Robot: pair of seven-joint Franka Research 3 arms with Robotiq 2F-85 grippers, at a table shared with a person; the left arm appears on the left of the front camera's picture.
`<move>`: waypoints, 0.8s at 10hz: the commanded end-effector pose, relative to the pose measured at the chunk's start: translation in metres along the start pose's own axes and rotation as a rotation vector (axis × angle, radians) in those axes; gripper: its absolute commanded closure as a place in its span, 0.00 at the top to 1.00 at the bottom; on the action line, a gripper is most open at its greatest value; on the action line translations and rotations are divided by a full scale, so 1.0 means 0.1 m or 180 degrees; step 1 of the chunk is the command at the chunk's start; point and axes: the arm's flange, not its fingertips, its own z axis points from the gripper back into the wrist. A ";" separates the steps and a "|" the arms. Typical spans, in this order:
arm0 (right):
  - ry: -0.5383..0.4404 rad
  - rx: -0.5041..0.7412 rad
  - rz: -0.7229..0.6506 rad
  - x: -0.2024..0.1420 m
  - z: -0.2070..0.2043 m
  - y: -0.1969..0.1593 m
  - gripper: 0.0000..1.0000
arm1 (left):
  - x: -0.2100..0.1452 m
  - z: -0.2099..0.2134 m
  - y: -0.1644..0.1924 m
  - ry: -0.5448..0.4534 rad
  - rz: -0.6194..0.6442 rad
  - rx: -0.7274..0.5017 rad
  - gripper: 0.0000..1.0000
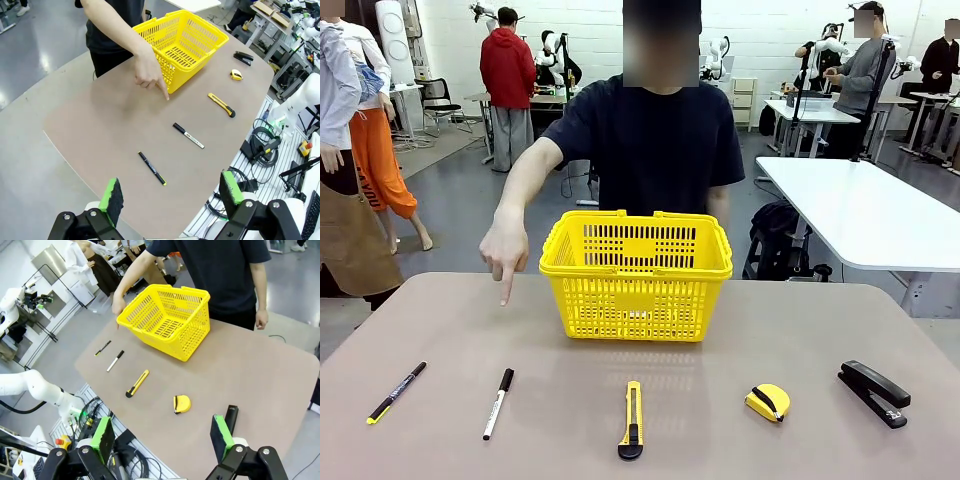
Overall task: Place the items the person wants into the basket.
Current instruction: Pick up the item the person points to and place it in the Market Basket.
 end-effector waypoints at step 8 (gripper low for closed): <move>-0.0007 0.0023 0.0001 0.00 -0.01 -0.01 1.00 | 0.97 -1.69 -1.65 0.1502 0.0427 0.1761 1.00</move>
